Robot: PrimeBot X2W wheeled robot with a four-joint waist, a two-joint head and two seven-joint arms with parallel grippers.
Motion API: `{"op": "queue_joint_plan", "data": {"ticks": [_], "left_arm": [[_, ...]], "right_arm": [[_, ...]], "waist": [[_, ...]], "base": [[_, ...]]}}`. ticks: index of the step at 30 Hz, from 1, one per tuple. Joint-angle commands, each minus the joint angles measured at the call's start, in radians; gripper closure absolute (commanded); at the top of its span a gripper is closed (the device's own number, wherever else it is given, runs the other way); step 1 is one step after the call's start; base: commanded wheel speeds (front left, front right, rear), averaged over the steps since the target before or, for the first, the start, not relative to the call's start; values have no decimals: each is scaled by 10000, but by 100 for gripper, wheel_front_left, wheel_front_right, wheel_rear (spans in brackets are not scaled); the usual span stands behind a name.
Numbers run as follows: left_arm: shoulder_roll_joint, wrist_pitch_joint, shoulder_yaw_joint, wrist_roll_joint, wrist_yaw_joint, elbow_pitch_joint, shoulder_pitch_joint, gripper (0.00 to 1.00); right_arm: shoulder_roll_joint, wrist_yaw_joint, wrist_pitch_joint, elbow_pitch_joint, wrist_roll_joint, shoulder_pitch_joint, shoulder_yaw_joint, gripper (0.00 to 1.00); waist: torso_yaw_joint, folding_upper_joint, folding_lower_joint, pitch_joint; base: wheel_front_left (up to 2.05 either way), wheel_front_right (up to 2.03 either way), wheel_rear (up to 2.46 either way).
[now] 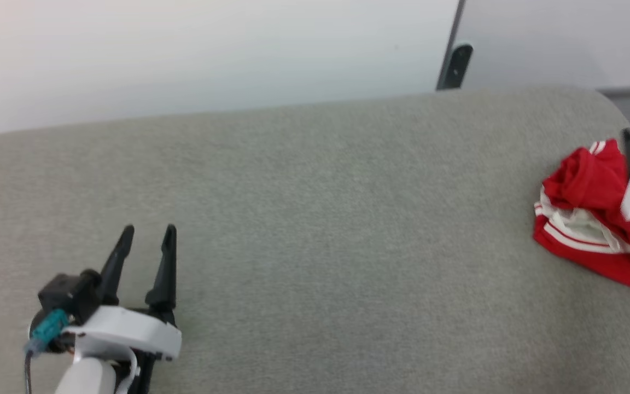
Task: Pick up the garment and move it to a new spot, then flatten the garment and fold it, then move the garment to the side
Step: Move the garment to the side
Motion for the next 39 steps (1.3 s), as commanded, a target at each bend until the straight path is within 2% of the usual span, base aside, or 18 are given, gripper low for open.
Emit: {"op": "queue_joint_plan", "data": {"ticks": [1,8,14,20,26,39], "left_arm": [[-36,-10,45,18,33,-38,237,0],[-132,-9,185,24,69,-231,778,0],[-259,-9,319,91,100,-395,1168,0],[-535,-10,430,221,47,-539,1564,0],[-775,-10,812,480,23,-742,1947,0],[-985,-10,1435,1036,-95,-1078,2566,0]], "right_arm": [[-125,-10,-575,-288,360,425,448,0],[-643,-11,-3253,-1454,1831,2053,2104,0],[-658,-11,-4557,-2147,2217,3054,2674,0],[-278,-11,-4790,-3142,2012,4266,2535,0],[453,-11,-4794,-4250,1809,5820,1948,0],[1589,-10,-4796,-5097,1311,7978,1187,0]], "waist": [[530,0,0,-577],[1213,0,0,-1022],[1704,0,0,-1305],[2055,0,0,-1473],[2244,0,0,-1595],[2198,0,0,-1846]], "base": [[0,0,0],[0,0,0],[0,0,0],[0,0,0],[0,0,0],[0,0,0]]}}
